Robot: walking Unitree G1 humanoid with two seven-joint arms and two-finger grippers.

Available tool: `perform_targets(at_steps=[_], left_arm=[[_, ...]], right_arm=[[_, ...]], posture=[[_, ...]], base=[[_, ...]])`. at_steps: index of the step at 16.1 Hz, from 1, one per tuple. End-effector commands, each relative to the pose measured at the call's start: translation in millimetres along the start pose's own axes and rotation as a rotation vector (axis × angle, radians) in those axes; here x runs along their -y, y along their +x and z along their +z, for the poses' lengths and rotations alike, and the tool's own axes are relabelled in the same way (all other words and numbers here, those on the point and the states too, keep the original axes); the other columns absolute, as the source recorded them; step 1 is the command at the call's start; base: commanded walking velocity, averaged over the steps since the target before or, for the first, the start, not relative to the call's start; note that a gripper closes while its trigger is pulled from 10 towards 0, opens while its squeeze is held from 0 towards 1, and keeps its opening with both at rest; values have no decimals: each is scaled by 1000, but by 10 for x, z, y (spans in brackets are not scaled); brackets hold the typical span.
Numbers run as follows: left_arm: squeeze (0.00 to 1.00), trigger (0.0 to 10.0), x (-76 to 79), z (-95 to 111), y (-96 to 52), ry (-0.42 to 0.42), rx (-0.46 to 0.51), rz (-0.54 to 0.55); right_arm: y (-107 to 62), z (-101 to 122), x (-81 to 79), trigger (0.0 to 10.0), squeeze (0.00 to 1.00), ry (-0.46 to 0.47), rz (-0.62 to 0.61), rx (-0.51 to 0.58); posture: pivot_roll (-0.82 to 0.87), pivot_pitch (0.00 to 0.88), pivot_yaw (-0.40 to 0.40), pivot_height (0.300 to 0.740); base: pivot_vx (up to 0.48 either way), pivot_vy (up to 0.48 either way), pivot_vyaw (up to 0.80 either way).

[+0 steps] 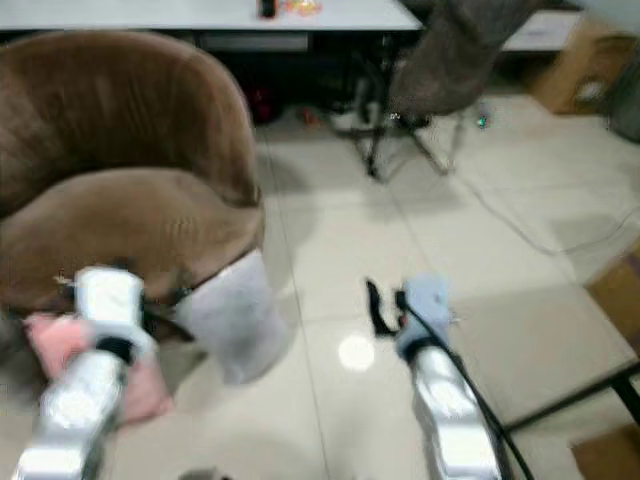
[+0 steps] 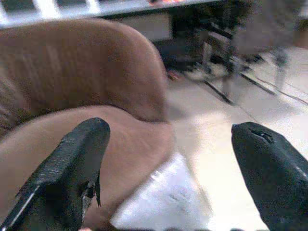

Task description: Move the pillow to the sofa from floor

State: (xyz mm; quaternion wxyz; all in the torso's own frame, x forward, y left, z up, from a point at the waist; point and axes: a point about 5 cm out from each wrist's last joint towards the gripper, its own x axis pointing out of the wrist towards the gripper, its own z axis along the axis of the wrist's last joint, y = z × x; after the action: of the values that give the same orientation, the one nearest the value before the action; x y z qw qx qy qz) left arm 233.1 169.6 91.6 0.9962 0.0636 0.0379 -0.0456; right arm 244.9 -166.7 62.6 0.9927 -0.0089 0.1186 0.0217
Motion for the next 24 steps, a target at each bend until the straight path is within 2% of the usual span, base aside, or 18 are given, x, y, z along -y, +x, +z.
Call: perform_targets(at_steps=[1,2,5,8,9,11,13,15,17,20,23,24], left_arm=[[737,10000,-48,31,-13,7,12,7],[737,10000,-50,34,-11,16,9,4],[745,10000,-47,43,0,20,12,-2],[741,10000,-46,52,10,22,16,-8],[745,10000,-52,53,13,23,17,-6],[745,10000,-76,64,21,26,24,9],[745,10000,-95,74,28,30,29,15],[745,10000,-103,84,35,34,32,14],[749,10000,-110,92,38,37,34,12],[745,10000,-132,111,46,50,35,-3],[745,10000,-151,122,61,56,35,-10],[749,10000,-155,124,64,56,36,-10]], right_arm=[[16,71,-44,10000,0,13,22,23],[31,117,-21,10000,0,-95,-27,55],[53,149,26,10000,0,-104,-85,89],[52,114,10,10000,0,-13,-41,61],[50,99,18,10000,0,-11,-62,54],[50,86,25,10000,0,65,-70,56],[52,100,5,10000,0,66,-36,65],[51,115,-20,10000,0,69,-18,76],[58,111,-39,10000,0,98,-15,72],[74,91,-20,10000,0,169,-50,65],[89,117,-17,10000,0,111,-66,96],[93,127,-27,10000,0,117,-59,105]], posture=[[-2,47,-27,740],[-2,48,-27,740],[-1,47,-26,740],[2,45,-23,740],[3,44,-23,740],[6,43,-21,740],[8,43,-17,740],[11,44,-16,740],[15,43,-12,740],[28,45,5,740],[34,46,18,740],[35,45,19,740]], base=[[270,0,800],[307,0,0],[315,0,0],[314,0,0],[311,0,0],[311,0,0],[307,0,0],[306,0,791],[304,0,794],[306,0,0],[307,0,0],[304,0,0]])
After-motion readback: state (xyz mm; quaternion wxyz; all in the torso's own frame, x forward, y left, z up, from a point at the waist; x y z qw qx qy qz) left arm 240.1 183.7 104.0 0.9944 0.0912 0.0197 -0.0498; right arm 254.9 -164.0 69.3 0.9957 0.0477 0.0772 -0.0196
